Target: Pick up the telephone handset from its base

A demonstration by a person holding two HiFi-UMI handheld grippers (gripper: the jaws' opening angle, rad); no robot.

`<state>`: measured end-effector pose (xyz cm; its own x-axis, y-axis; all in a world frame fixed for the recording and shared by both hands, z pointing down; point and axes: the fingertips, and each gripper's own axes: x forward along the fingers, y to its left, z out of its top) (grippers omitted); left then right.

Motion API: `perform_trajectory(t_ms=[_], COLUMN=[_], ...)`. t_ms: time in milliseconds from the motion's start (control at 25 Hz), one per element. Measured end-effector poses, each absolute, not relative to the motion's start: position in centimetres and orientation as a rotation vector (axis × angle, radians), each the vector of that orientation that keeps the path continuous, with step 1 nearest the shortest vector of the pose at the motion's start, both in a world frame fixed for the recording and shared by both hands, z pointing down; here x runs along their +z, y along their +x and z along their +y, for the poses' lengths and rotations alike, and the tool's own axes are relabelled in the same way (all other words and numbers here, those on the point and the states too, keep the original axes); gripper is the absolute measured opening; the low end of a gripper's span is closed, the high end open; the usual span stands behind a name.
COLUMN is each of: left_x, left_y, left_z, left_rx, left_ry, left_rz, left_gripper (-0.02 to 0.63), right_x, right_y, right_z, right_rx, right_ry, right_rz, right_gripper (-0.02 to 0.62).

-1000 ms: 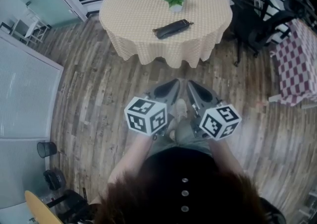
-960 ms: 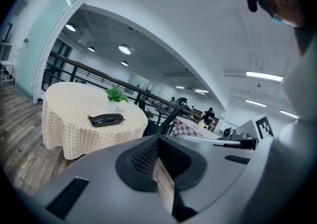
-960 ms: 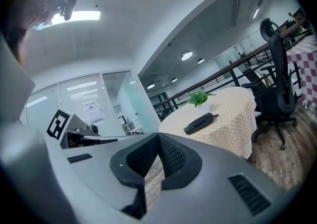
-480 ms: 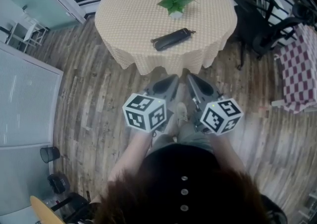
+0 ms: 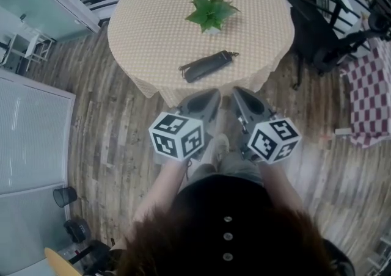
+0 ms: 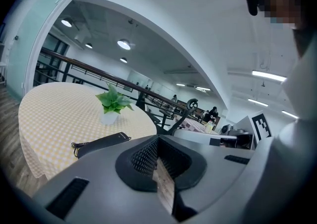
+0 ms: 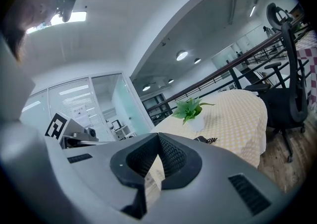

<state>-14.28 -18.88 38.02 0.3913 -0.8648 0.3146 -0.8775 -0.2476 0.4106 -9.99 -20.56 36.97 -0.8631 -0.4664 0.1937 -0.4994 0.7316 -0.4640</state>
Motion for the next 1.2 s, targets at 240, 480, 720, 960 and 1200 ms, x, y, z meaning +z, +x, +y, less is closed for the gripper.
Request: perform_trajectory(t_ms=[240, 480, 720, 960, 1200], left_x=[38.0, 38.1, 38.9, 39.4, 39.3], left_y=[-14.7, -14.8, -15.3, -15.1, -15.6], left_z=[-23.2, -26.6, -28.0, -28.9, -29.4], left_rx=[0.049, 0.044, 0.044, 0.066, 0.109], left_ry=[2.135, 2.137, 2.101, 2.1, 2.126], left_rz=[-1.49, -1.488, -1.493, -1.461, -1.438], left_gripper=[0.006, 0.007, 0.008, 0.007, 0.006], right_x=[37.1, 36.6, 37.4, 37.8, 38.0], right_y=[-10.9, -11.6, -12.3, -12.1, -11.9], right_z=[-24.7, -28.2, -29.9, -30.6, -30.9], right_rx=[0.801, 0.785, 0.79, 0.825, 0.85], right_ry=[0.779, 0.73, 0.712, 0.722, 0.786], right_rz=[-2.858, -2.898, -2.865, -2.857, -2.841], right_gripper=[0.009, 0.009, 0.009, 0.009, 0.009])
